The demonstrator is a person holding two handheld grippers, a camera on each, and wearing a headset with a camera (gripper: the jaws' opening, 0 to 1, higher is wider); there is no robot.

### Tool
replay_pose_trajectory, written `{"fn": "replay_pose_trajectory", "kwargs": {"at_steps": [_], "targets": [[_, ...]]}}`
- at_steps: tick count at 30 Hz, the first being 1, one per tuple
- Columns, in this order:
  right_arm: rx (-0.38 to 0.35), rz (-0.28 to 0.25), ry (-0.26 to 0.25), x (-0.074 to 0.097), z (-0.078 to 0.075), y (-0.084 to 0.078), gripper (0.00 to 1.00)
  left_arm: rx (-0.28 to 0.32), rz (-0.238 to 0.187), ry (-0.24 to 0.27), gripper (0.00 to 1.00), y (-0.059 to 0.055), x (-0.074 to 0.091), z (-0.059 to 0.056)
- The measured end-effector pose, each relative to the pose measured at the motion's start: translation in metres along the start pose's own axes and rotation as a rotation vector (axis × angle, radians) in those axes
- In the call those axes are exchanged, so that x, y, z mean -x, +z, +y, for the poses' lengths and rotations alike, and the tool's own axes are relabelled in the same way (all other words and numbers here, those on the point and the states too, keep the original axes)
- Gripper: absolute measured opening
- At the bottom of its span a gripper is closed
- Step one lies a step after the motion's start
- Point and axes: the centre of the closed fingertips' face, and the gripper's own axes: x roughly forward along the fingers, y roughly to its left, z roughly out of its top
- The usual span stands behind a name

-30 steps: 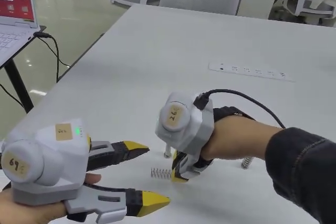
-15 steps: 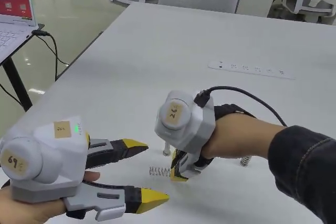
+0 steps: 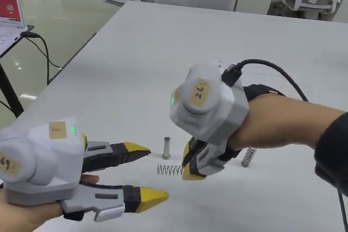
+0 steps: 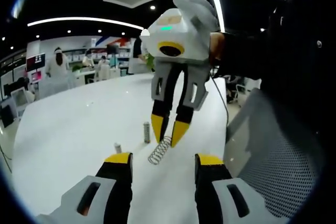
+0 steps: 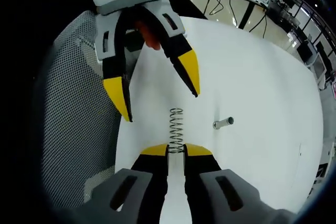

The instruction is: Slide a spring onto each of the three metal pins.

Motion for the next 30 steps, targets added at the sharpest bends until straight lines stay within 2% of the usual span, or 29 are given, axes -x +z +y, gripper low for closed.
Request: {"fn": "replay_pose_trajectory", "kwargs": {"at_steps": [10, 18, 23, 30], "targets": [[0.052, 0.003, -0.005, 0.011, 0.015, 0.004, 0.08, -0.028, -0.011, -0.069, 0.2, 0.009, -0.006, -0.014], [0.081, -0.007, -0.009, 0.015, 0.019, 0.011, 0.08, -0.048, 0.004, -0.094, 0.07, 0.008, -0.007, -0.018], [0.098, 0.0, -0.009, 0.018, 0.022, 0.012, 0.07, -0.056, 0.014, -0.1, 0.05, 0.006, -0.006, -0.019], [0.111, -0.029, -0.035, 0.033, 0.021, 0.024, 0.07, -0.059, 0.017, -0.102, 0.03, 0.005, -0.006, -0.019]]}}
